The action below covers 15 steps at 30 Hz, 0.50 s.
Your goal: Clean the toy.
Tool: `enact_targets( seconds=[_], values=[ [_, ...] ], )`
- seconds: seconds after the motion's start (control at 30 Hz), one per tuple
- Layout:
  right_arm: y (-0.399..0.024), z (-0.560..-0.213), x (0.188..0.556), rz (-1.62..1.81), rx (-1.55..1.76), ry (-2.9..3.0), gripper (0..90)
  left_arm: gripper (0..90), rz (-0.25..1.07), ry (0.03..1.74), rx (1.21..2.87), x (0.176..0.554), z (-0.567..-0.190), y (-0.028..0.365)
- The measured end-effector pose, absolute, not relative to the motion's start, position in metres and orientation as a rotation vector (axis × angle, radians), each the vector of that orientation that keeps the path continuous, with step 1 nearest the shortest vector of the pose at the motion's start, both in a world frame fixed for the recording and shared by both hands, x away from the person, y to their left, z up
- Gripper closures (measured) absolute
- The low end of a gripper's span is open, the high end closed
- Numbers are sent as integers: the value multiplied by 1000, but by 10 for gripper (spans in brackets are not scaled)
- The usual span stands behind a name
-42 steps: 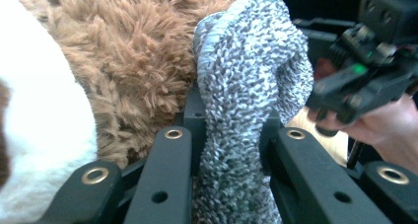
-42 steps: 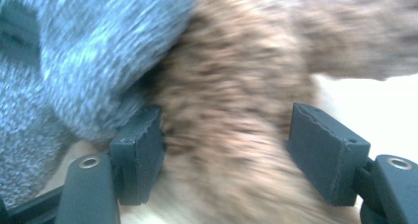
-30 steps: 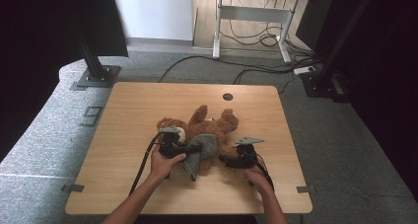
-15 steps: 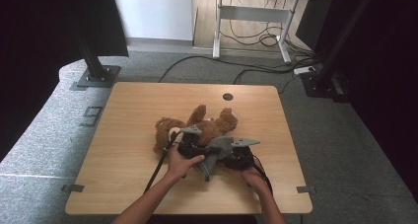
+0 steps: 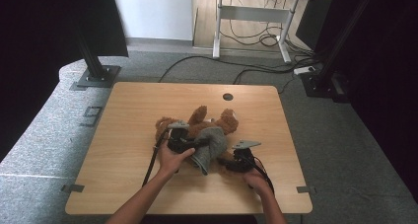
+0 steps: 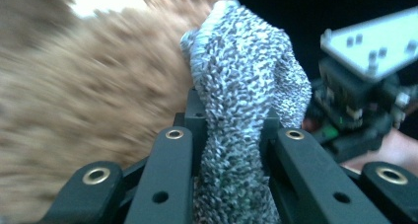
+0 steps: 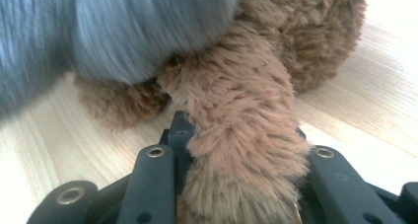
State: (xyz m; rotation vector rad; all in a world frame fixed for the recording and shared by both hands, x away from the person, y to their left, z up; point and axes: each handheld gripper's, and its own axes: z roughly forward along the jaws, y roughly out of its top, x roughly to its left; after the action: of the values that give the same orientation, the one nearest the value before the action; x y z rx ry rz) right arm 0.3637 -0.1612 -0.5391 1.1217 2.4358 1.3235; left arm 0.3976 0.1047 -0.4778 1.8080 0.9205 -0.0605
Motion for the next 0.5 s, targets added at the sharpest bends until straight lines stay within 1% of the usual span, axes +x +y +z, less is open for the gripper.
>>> enact_targets(
  seconds=[0.13,0.27,0.4,0.5],
  values=[
    [-161,-539,362,1314,1113,2432,631,756,-29,947,1779,408,-468,117],
    [-160,-539,362,1310,1108,2432,629,756,30,974,1782,416,-462,128],
    [-160,-539,361,1310,1107,2429,628,754,43,1024,1787,424,-467,140],
    [-160,-539,361,1308,1097,2433,627,755,29,1041,1776,427,-470,147]
  ],
)
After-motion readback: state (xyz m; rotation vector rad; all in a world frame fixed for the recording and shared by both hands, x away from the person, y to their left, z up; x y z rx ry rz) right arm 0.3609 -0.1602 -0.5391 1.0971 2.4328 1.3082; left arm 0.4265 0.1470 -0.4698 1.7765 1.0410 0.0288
